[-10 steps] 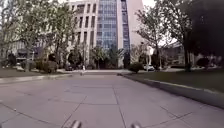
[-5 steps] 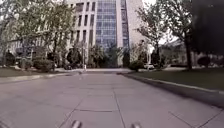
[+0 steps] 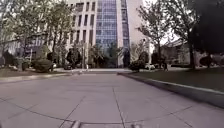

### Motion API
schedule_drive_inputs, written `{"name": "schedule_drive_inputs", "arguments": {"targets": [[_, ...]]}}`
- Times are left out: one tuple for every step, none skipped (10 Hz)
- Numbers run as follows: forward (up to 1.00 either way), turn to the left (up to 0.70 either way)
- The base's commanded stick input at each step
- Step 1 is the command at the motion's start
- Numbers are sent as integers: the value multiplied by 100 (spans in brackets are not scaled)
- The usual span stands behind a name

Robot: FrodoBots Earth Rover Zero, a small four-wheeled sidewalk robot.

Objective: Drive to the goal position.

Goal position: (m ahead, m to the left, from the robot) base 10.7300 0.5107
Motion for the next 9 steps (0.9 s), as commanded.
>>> {"name": "schedule_drive_inputs", "arguments": {"targets": [[70,10],[70,0],[70,0],[70,0],[70,0],[70,0],[70,0],[70,0],[70,0]]}}
